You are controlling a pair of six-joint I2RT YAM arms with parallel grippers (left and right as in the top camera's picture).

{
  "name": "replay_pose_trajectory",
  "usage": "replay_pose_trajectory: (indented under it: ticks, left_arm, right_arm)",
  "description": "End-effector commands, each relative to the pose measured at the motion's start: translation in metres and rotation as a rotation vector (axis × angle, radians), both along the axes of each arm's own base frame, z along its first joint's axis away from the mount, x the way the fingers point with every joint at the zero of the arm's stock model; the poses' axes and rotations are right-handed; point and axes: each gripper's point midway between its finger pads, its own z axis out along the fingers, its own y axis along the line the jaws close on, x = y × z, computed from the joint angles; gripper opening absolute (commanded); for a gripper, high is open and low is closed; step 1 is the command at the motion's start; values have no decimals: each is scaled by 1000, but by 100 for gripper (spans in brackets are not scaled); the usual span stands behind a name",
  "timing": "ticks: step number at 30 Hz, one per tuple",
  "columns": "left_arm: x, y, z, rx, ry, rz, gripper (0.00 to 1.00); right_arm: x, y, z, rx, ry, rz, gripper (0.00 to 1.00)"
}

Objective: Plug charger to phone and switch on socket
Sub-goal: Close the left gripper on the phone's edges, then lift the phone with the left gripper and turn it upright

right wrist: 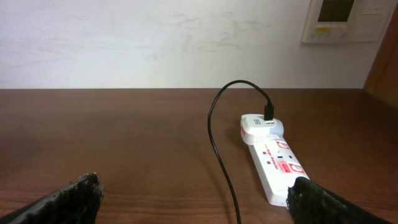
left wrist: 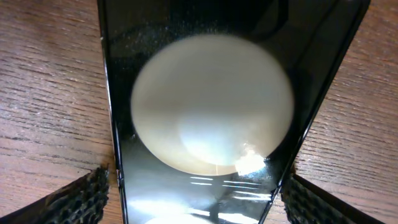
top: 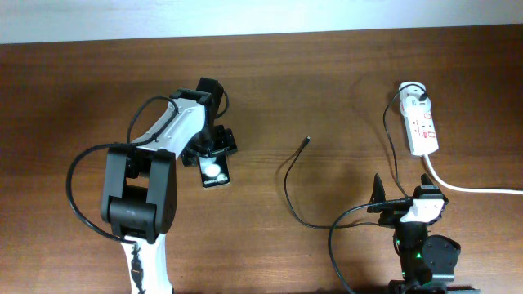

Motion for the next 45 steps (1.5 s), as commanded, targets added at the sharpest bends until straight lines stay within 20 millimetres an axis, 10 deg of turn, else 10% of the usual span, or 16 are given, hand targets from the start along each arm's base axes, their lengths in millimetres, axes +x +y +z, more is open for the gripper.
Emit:
replay_pose_trajectory:
  ticks: [1,12,19,25,30,34,45]
  left_arm:
    - [-7,5,-16,43,44,-36,90]
    - [3,1,0,38,25,-40,69]
    - [15,-2,127,6,-101,-38,63]
    - [-54,17,290,-82,-456,-32,64]
    - [-118,41,355,-96,-652,-12,63]
    - [-136,41,326,-125,-571,72,63]
    - [-83,-44,212,-462,-299,-2,63]
  right_arm:
    - [0,1,-3,4,5,-1,99]
    - [0,1,-3,4,4,-1,99]
    - [0,0,-3,3,4,-1,99]
    - [0,0,-3,3,4,-1,99]
    - [0,0,-3,3,4,-1,99]
    - [0,0,-3,4,4,-1,99]
    - [0,1,-3,4,4,-1,99]
